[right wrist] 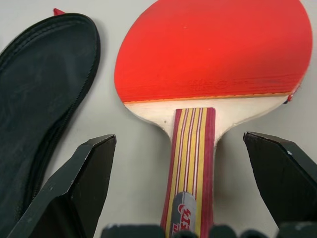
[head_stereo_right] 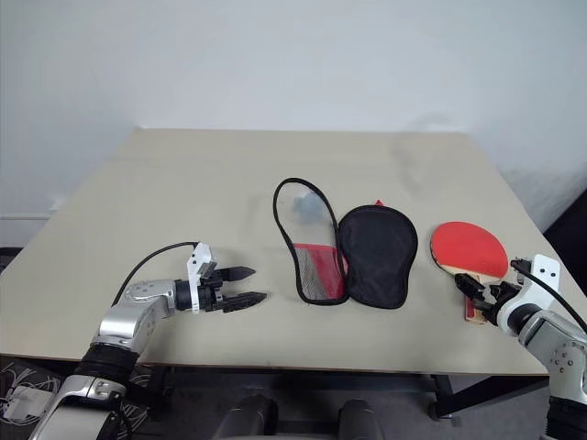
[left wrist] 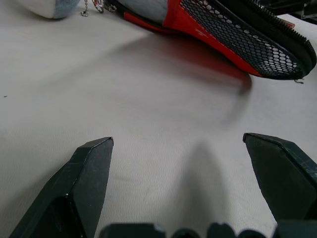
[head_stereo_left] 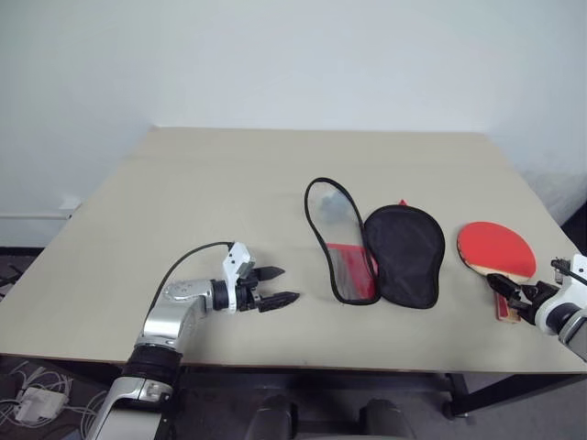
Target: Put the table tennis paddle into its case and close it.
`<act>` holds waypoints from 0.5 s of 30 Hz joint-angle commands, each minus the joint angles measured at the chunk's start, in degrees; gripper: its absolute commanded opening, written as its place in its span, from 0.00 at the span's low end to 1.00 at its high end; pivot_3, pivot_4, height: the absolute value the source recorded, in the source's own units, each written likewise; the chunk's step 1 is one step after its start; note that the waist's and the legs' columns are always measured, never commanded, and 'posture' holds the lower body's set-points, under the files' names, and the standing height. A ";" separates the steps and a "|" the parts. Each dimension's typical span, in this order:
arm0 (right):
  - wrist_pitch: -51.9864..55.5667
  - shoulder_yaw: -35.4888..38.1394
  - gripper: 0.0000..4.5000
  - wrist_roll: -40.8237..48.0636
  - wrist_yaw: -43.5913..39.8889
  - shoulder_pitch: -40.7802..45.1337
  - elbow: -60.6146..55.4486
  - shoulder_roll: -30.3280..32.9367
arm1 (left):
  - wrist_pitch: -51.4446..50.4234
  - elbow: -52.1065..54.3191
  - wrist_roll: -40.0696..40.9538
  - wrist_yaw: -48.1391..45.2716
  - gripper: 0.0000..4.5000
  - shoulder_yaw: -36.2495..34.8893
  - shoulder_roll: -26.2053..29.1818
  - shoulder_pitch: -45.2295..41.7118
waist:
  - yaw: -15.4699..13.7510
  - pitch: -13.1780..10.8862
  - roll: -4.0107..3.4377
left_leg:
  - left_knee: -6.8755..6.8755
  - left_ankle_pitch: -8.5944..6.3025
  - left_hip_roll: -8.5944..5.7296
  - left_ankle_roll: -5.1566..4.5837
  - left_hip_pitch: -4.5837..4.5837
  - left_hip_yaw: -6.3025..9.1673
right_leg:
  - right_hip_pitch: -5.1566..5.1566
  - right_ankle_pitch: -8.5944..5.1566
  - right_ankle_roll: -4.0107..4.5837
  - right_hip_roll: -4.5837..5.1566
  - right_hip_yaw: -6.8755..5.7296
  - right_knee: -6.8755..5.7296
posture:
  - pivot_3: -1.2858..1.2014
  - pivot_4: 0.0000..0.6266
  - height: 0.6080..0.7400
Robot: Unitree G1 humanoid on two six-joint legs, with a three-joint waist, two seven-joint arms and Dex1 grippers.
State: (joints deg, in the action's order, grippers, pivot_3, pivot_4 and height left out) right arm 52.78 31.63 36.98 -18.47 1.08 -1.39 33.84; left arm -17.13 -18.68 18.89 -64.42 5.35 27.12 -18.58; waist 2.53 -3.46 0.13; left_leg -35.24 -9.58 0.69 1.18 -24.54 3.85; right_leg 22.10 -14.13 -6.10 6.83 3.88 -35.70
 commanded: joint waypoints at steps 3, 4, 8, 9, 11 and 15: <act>-0.87 -2.45 0.99 -4.55 2.65 1.91 2.85 0.45 | 0.28 0.47 -0.35 -0.30 1.00 0.05 -0.24 -1.37 | 0.02 0.02 0.02 | -0.01 0.00 0.00 0.00 0.01 0.00 | -0.01 0.00 0.00 0.00 0.00 0.00 | 0.52 0.00 1.00; -0.60 -2.74 0.99 -5.02 2.94 2.45 3.62 0.47 | 0.19 0.61 -0.35 -0.22 1.00 0.05 -0.26 -1.39 | 0.04 0.04 0.08 | -0.02 0.00 0.00 0.00 0.03 0.00 | -0.05 0.00 0.00 0.00 0.00 0.01 | 0.52 0.00 1.00; -1.10 -3.77 0.99 -6.45 3.13 4.21 4.94 0.16 | 0.33 0.58 -0.49 0.12 1.00 -0.23 -0.02 -1.14 | 0.20 0.08 0.27 | -0.09 0.00 0.00 0.00 0.03 0.01 | -0.10 0.00 0.00 0.00 -0.01 0.03 | 0.52 0.00 1.00; -0.86 -4.01 0.96 -6.83 3.23 4.46 5.24 0.21 | 0.31 0.69 -0.47 0.10 1.00 -0.27 0.07 -0.99 | 0.21 0.09 0.30 | -0.10 0.00 0.00 0.00 0.03 0.00 | -0.13 0.00 0.00 0.00 -0.01 0.03 | 0.52 0.00 1.00; -1.01 -4.57 0.87 -7.35 2.63 4.55 5.49 0.27 | 0.17 1.01 -0.35 0.17 1.00 -0.42 0.21 -0.77 | 0.20 0.10 0.30 | -0.10 0.00 0.00 0.00 0.03 0.01 | -0.13 0.00 0.00 0.00 -0.02 0.03 | 0.52 0.00 1.00; -1.29 -5.34 0.58 -8.36 1.60 4.57 5.50 0.32 | 0.18 1.15 -0.29 0.67 1.00 -0.70 0.16 -0.75 | 0.26 0.13 0.35 | -0.09 0.00 0.01 0.00 0.05 0.01 | -0.13 0.00 0.00 -0.01 -0.02 0.02 | 0.52 0.00 1.00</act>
State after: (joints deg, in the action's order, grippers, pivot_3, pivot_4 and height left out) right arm 51.45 26.65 29.62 -17.01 5.41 3.83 33.92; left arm -17.17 -18.75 18.72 -64.11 5.40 27.05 -18.68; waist 2.79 -3.33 0.48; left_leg -35.33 -9.58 0.70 1.18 -24.48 3.88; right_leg 21.95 -14.13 -6.10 6.81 3.85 -35.67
